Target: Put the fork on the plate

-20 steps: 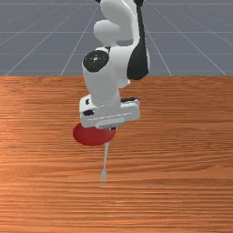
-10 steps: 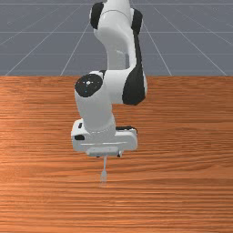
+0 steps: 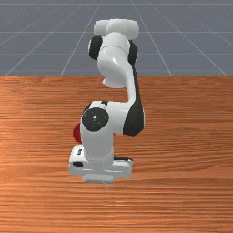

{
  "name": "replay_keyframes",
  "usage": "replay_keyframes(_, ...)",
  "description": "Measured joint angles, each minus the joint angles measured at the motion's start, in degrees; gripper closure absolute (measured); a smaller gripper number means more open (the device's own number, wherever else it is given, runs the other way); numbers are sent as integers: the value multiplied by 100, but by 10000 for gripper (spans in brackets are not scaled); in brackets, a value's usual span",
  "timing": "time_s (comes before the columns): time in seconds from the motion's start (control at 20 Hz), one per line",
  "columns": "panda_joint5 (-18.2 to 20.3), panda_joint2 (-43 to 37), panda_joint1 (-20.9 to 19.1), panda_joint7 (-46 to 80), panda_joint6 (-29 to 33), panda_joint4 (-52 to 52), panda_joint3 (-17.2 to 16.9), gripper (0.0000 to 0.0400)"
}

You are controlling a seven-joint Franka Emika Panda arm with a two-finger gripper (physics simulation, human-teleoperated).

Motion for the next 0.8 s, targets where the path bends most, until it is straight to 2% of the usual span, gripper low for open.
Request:
replay_keyframes(0.1, 20, -335, 23, -48, 191, -567, -37, 39)
replay_keyframes(0.2, 35, -513, 19, -24, 324, -897, -74, 12)
replay_keyframes(0.45, -42, -601, 100, 173, 307, -1073, -195, 0)
replay_keyframes(0.65, 72, -453, -66, 236, -400, -378, -54, 0)
replay_keyframes(0.8, 102, -397, -152, 258, -657, -79, -15, 0)
